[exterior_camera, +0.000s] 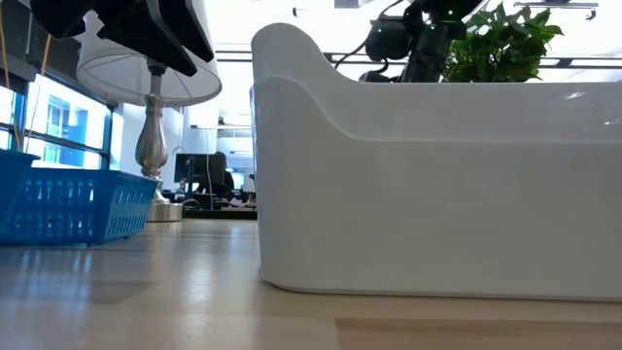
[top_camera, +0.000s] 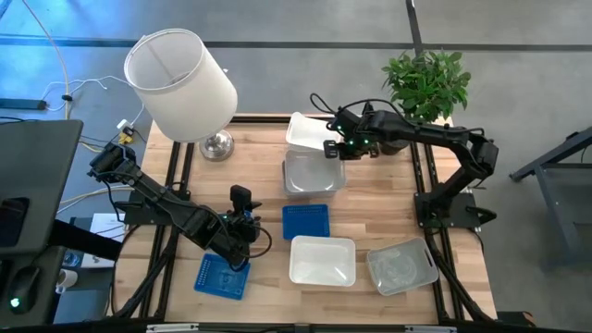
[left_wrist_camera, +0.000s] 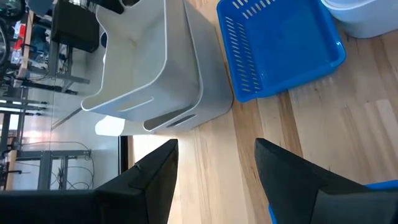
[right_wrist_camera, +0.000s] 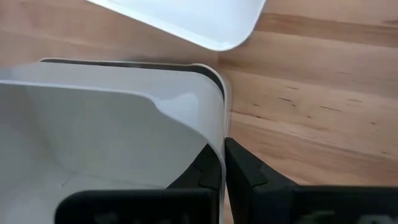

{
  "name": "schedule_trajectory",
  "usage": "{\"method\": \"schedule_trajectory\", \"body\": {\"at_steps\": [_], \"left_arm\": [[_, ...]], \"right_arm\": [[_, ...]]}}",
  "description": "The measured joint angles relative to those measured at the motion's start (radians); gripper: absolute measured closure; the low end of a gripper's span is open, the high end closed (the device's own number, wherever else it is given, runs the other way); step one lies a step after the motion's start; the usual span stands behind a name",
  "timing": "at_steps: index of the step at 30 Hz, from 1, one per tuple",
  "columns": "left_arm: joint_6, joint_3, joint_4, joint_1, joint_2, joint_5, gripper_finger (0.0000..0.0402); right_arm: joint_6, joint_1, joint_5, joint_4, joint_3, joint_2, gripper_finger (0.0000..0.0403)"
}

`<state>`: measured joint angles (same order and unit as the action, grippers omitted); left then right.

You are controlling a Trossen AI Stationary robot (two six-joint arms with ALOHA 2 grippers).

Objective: Stack baskets by color
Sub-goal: Stack the top left gray bin on the top left gray bin

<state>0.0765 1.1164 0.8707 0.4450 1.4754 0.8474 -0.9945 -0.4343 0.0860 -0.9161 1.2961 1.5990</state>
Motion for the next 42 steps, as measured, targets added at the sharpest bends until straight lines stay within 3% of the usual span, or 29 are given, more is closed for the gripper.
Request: {"method": "schedule_trajectory", "body": {"at_steps": [22, 32, 42], "left_arm": [[0.0, 0.0, 0.0, 0.0, 0.0, -0.001, 0.0204], [0.0, 0.0, 0.007, 0.0, 0.0, -0.001, 0.0204], [-0.001, 0.0, 0.023, 0.0, 0.0, 0.0, 0.0204]], "right_arm": [[0.009, 0.0, 0.019, -0.006, 0.0, 0.0, 0.0403], [0.03, 0.0, -0.05, 0.001, 0.0, 0.0, 0.04], [0.028, 0.005, -0.05, 0.002, 0.0, 0.0, 0.0312]]}}
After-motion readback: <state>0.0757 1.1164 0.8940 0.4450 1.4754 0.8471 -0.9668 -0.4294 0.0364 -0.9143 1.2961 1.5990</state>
